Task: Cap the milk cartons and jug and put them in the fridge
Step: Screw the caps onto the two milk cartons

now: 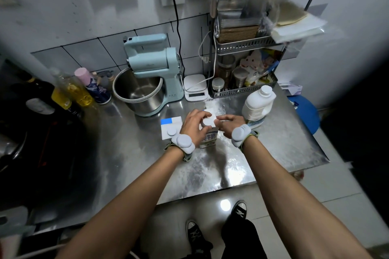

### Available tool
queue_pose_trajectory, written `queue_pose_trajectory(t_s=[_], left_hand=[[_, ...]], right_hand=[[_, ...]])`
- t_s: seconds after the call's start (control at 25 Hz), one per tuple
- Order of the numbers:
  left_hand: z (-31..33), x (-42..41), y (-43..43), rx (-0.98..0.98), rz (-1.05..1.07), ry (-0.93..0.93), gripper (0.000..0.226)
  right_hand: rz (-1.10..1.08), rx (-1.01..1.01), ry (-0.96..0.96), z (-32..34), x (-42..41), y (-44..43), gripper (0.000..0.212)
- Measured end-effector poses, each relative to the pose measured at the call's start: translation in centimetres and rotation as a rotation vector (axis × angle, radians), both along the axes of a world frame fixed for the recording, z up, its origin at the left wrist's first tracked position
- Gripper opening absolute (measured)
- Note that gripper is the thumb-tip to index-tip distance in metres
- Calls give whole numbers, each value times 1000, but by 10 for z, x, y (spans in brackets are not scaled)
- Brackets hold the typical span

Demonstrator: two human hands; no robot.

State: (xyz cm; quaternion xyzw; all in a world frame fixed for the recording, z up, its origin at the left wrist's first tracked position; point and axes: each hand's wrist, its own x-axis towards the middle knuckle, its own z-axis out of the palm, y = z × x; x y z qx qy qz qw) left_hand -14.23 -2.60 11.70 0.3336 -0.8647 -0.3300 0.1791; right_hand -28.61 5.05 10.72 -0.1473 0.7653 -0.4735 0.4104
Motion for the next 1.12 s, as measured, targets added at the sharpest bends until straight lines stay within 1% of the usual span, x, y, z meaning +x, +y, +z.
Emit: queue_pose_trajectory(t_s=[0.12, 0.2, 0.44, 0.72, 0.84, 0.92, 1.0, 1.12], left_hand=[[-2, -2, -2, 40, 15, 13, 37], [-1, -5, -4, 30, 18, 3, 37], [-1, -9, -10, -11, -27, -83, 36], [-1, -7, -10, 28, 38, -43, 37], [0, -8, -12, 35, -12, -63, 34], [3, -8, -13, -14, -85, -116, 31], [4, -6, -13, -42, -131, -146, 34], [1, -1, -11, 5, -106, -116, 45]], right_hand=[[8, -7, 2, 1, 0, 0, 23], [7, -14, -6, 1, -2, 0, 21], [31, -16, -56, 2, -5, 1, 23], [58, -16, -81, 2, -9, 1, 27], [65, -23, -93, 3, -10, 1, 28], [63, -31, -95, 4, -10, 1, 29], [68, -33, -95, 5, -9, 1, 30], [66, -35, -107, 3, -9, 3, 29]])
